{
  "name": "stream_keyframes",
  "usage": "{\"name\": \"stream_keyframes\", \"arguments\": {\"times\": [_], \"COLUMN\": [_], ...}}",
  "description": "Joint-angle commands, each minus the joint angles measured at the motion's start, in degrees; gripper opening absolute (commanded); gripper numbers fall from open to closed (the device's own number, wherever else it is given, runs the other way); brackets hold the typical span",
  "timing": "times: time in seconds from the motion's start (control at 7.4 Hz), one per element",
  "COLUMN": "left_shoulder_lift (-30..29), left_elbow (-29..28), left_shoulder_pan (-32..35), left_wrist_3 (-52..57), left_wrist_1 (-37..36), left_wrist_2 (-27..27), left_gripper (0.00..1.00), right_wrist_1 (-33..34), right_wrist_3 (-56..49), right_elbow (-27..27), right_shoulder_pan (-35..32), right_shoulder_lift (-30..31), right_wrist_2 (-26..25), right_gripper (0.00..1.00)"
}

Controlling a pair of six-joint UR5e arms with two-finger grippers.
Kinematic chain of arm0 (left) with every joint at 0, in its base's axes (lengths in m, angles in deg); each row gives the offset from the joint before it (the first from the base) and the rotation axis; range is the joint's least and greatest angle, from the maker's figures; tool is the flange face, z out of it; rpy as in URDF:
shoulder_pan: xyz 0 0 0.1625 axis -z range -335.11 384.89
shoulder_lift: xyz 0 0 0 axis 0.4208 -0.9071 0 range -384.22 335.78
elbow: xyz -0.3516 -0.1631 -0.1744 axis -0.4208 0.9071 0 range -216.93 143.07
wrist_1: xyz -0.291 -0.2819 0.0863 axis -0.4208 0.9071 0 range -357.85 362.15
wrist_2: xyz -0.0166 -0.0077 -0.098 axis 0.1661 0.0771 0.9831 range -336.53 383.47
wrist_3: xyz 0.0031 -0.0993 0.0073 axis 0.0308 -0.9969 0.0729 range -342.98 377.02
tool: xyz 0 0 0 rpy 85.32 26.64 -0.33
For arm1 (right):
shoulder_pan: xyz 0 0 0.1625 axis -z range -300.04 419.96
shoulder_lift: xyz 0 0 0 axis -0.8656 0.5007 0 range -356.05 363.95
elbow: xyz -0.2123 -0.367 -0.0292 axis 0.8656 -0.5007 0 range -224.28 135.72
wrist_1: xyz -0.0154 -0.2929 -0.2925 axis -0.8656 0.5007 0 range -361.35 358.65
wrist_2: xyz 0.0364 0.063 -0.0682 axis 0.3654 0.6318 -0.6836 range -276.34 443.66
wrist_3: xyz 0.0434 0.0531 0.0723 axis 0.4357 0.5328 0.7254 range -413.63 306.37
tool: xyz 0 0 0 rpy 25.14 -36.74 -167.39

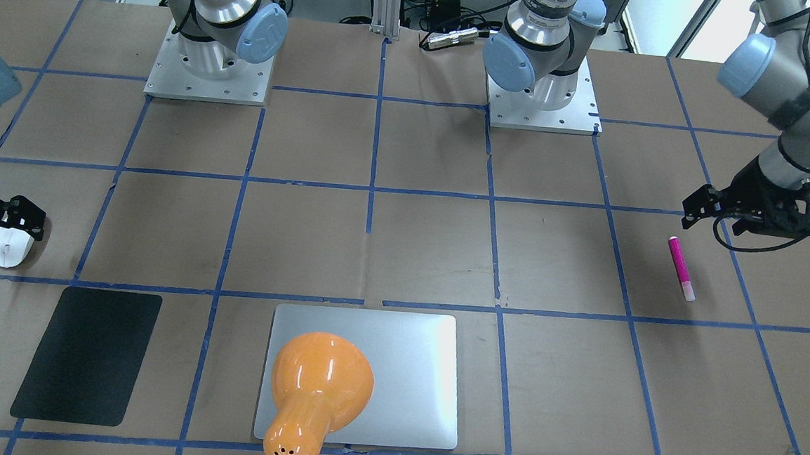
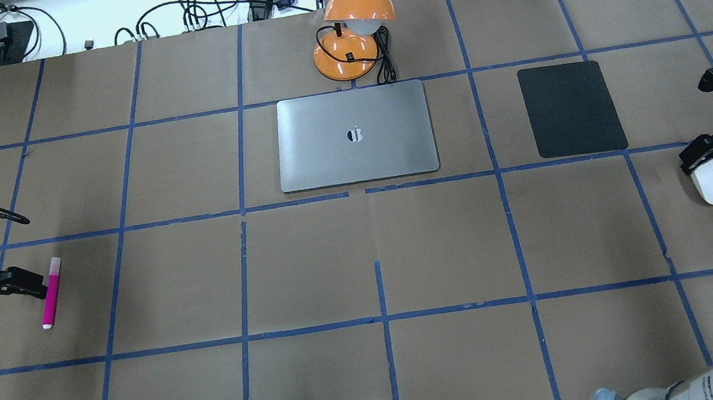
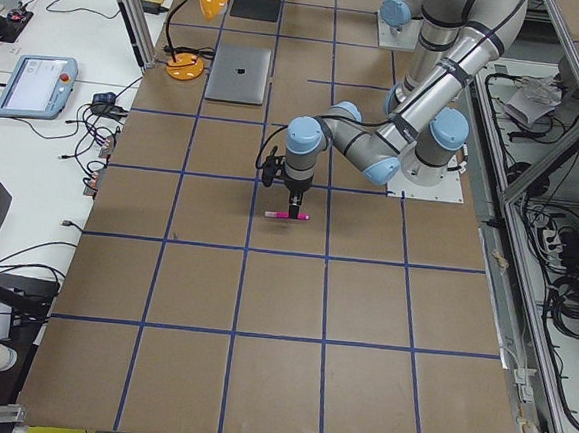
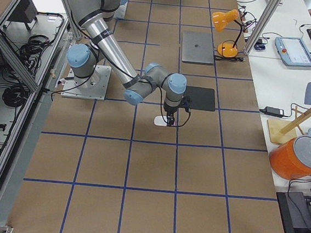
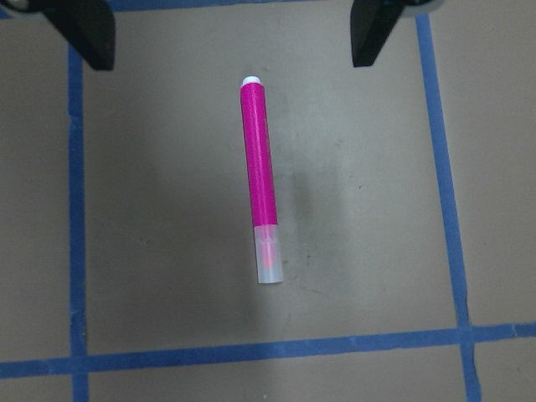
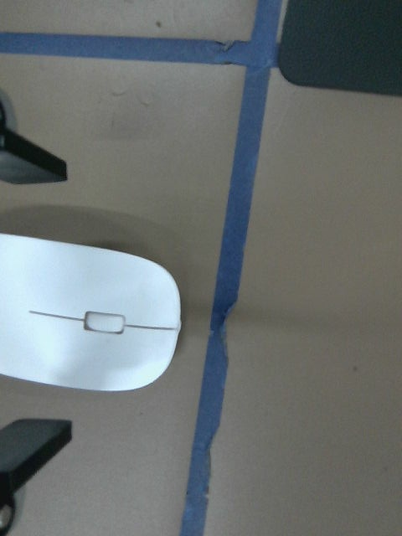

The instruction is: Place pen and mouse around notebook

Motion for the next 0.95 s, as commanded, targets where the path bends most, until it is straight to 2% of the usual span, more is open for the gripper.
{"name": "stream_keyframes", "arguments": {"times": [0.0,0.14,0.27,0.41,0.68,0.81], "left_shoulder_lift": [-4.6,-5.1,-5.4,-5.7,-6.2,-6.1], "left_elbow": [0.2,0.2,0.2,0.2,0.2,0.2], "left_shoulder_pan": [-0.1,-0.1,-0.1,-0.2,-0.2,-0.2], "left_wrist_3": [0.0,-0.2,-0.2,-0.3,-0.3,-0.3], "left_wrist_1": [-5.0,-5.6,-5.6,-5.7,-5.6,-5.6], "left_wrist_2": [-0.2,-0.1,-0.2,-0.2,-0.3,-0.3], "left_gripper": [0.97,0.67,0.44,0.34,0.34,0.34], "right_wrist_1": [0.1,0.1,-0.2,-0.3,-0.6,-1.1], "right_wrist_3": [0.1,0.1,0.1,-0.2,0.6,1.3], "right_elbow": [0.1,0.1,-0.2,-0.3,-1.3,-2.8], "right_shoulder_pan": [0.2,0.2,0.2,0.2,-0.4,-1.4], "right_shoulder_lift": [-1.8,-2.1,-2.0,-2.0,-1.1,-1.0], "right_wrist_2": [-0.9,-0.9,-0.8,-0.9,-0.8,-0.2], "right_gripper": [1.0,1.0,0.79,0.51,0.1,0.06]}}
